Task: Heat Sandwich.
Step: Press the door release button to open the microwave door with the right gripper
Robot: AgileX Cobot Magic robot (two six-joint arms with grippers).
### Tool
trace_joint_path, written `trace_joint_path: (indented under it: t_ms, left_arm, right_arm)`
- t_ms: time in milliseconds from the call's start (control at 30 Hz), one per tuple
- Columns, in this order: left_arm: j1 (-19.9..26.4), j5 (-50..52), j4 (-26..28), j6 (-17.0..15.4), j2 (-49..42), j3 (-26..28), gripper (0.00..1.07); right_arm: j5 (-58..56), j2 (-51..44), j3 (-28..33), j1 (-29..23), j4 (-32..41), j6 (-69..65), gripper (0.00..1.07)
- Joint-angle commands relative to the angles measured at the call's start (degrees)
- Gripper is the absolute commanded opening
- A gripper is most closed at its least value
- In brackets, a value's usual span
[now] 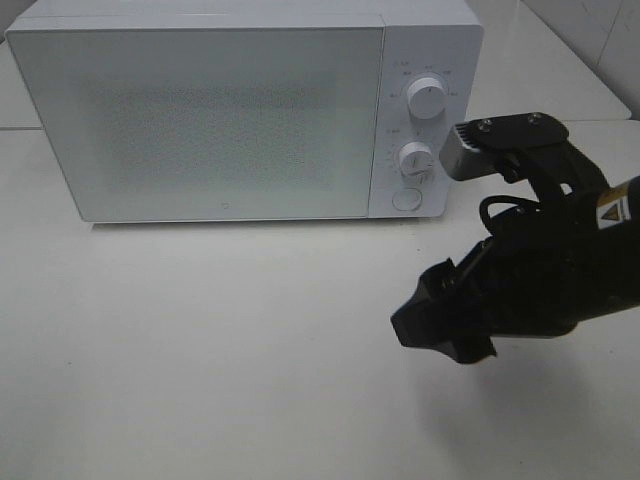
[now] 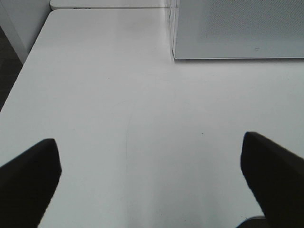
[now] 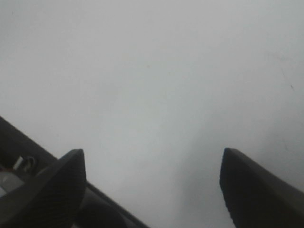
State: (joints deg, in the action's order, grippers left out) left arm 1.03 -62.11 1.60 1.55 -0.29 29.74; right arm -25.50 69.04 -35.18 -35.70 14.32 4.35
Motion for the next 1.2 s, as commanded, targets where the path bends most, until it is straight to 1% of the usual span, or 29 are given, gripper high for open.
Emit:
trace_joint_path:
  t_ms: [33, 67, 167, 333, 433, 500, 533, 600, 633, 667, 767, 800, 833, 933, 1033, 1100, 1200]
  left_arm:
    - [0.1, 0.9, 0.5, -0.1, -1.3, -0.1, 0.98]
    - [0.1, 0.9, 0.5, -0.1, -1.3, -0.1, 0.98]
    - [0.1, 0.9, 0.5, -0.1, -1.3, -0.1, 0.98]
    - [0.1, 0.9, 0.5, -0.1, -1.3, -0.1, 0.98]
    - [0.1, 0.9, 0.5, -0.1, -1.3, -0.1, 0.98]
    - [0.1, 0.9, 0.5, -0.1, -1.3, -0.1, 0.98]
    - [0.1, 0.9, 0.5, -0.1, -1.3, -0.1, 0.98]
    - [0.1, 0.9, 0.5, -0.1, -1.3, -0.1, 0.98]
    - [0.1, 0.9, 0.5, -0.1, -1.3, -0.1, 0.98]
    - [0.1, 0.9, 0.5, -0.1, -1.3, -0.1, 0.98]
    - [0.1, 0.9, 0.5, -0.1, -1.3, -0.1, 0.98]
    - [0.1, 0.9, 0.5, -0.1, -1.3, -0.1, 0.98]
    - [0.1, 0.9, 0.5, -0.1, -1.3, -0.1, 0.98]
    - [0.1, 0.9, 0.5, -0.1, -1.3, -0.1, 0.98]
    - [0.1, 0.9, 0.5, -0.1, -1.3, -0.1, 0.98]
    - [0.1, 0.9, 0.5, -0.1, -1.3, -0.1, 0.98]
    - [0.1, 0.9, 0.5, -0.1, -1.3, -0.1, 0.98]
  right_arm:
    - [-4.9, -1.0, -0.7, 0.4, -2.5, 1.0, 0.76]
    - [-9.5, -2.5, -1.7, 0.4, -4.9, 1.4, 0.76]
    - [-16.8, -5.3, -3.1, 0.4, -8.3, 1.7, 0.76]
    - [-21.3, -9.5, -3.2, 0.4, -10.0, 1.7, 0.76]
    - [-23.0, -11.2, -3.3, 0.4, -10.1, 1.7, 0.76]
    - [-26.0, -13.9, -3.3, 0.4, -10.1, 1.5, 0.76]
    - [-26.0, -13.9, -3.3, 0.4, -10.1, 1.5, 0.76]
    - [-27.8, -16.2, -3.3, 0.4, -10.1, 1.5, 0.76]
    - [-29.2, -19.0, -3.3, 0.4, -10.1, 1.4, 0.76]
    - [-29.2, -19.0, -3.3, 0.4, -10.1, 1.4, 0.76]
    - [-30.3, -23.9, -3.3, 0.4, -10.4, 1.4, 0.76]
    - [-31.5, -27.6, -3.3, 0.4, -10.3, 1.2, 0.76]
    - [-31.5, -27.6, -3.3, 0.4, -10.3, 1.2, 0.76]
    - [-34.0, -34.6, -3.3, 0.4, -10.4, -1.0, 0.76]
    - [-35.5, -37.7, -3.3, 0.4, -10.4, -2.3, 0.76]
    - [-36.0, -42.2, -2.3, 0.5, -10.7, -3.2, 0.76]
    - [-35.9, -45.0, -1.0, 0.5, -11.2, -4.4, 0.76]
